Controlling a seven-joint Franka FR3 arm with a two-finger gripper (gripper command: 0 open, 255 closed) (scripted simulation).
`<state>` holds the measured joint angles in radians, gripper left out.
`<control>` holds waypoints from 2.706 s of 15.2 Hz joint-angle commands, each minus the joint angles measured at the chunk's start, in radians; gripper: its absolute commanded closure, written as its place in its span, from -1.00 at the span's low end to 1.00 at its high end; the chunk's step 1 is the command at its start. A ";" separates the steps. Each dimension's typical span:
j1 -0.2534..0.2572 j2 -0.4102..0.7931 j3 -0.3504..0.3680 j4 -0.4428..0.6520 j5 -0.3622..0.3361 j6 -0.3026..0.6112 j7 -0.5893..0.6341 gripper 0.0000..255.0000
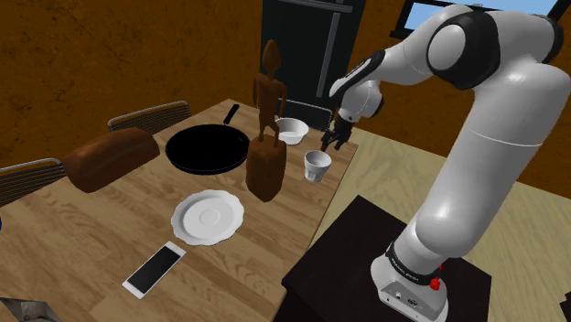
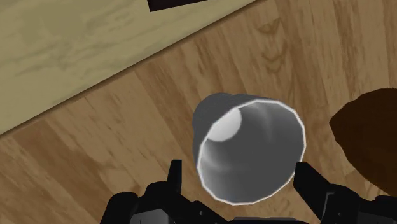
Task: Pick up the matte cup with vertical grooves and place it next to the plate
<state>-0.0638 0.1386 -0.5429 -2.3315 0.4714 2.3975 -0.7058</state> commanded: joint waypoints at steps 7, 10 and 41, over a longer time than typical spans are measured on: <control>-0.064 0.196 0.052 0.085 0.175 0.035 -0.147 -1.00; -0.074 0.238 0.078 0.090 0.221 0.063 -0.177 -1.00; -0.022 0.079 0.003 0.081 0.051 -0.038 -0.036 1.00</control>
<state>-0.0896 0.2282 -0.5361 -2.2550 0.5354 2.3694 -0.7555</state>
